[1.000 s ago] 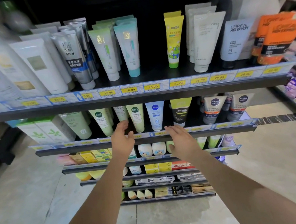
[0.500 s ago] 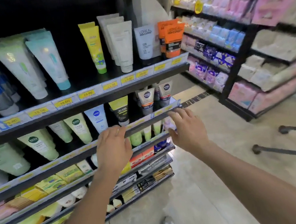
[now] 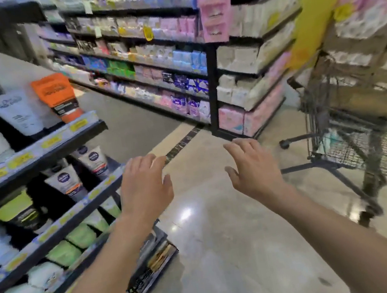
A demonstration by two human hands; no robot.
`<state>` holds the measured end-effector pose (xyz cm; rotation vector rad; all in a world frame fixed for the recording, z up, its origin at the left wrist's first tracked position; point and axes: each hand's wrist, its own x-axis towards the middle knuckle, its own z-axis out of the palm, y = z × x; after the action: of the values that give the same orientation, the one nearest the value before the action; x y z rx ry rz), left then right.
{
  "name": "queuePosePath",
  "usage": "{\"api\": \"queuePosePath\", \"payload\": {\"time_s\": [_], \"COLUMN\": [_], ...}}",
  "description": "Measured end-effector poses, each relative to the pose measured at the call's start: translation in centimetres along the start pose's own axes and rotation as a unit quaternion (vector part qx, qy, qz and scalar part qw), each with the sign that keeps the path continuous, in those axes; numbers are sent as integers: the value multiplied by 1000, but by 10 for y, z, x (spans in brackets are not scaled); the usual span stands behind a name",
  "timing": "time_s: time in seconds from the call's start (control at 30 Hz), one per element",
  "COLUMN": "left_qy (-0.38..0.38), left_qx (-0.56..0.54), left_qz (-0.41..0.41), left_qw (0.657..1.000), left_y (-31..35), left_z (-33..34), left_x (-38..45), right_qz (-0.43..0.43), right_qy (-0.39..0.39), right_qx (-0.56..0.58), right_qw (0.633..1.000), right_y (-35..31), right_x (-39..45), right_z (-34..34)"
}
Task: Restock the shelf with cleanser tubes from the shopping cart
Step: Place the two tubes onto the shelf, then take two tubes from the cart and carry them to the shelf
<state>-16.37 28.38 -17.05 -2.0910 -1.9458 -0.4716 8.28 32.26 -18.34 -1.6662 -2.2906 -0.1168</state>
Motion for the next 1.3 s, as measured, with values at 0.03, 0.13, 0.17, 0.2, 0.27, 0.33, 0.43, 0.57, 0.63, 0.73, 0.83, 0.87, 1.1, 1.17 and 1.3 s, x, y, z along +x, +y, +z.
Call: {"api": "queuePosePath", "payload": {"time_s": [0.03,0.13,0.17,0.2,0.27,0.33,0.43,0.57,0.63,0.73,0.83,0.87,1.1,1.17,1.3], "left_qy": [-4,-18,-25,-27,-24,-27,-30,-31,-37,-57,-77,-85,-141,-154,-184], "left_qx": [-1,-16,-20,-28,-49,-62,-81,-96,-110,-119,-137,-146,-196,-191,-181], "left_qz": [4,22,28,37,62,89,124,171,190,209,232,235,241,249,256], "left_qw": [1000,999,999,999,997,994,989,980,975,969,960,957,940,937,931], "left_y": [23,94,117,140,185,226,278,335,362,401,437,449,522,540,566], "left_z": [4,21,27,32,44,53,69,98,114,140,174,185,261,279,306], "left_x": [11,47,58,69,90,110,140,178,199,231,270,284,375,398,434], "right_qz": [10,39,49,61,85,109,148,214,241,273,300,308,369,383,393], "right_qy": [2,16,18,20,20,23,31,22,17,12,-2,-4,4,10,-5], "right_qx": [3,6,7,6,1,-9,-16,-21,-27,-46,-56,-61,-68,-60,-42], "right_qw": [1000,999,999,998,996,994,988,976,970,961,952,949,927,922,919], "right_y": [24,101,125,148,192,231,285,352,382,425,470,484,569,589,627], "right_x": [-1,-5,-7,-9,-13,-20,-32,-44,-47,-42,-21,-13,49,66,87], "right_z": [-4,-15,-19,-24,-30,-34,-35,-33,-30,-23,-16,-14,0,6,28]}}
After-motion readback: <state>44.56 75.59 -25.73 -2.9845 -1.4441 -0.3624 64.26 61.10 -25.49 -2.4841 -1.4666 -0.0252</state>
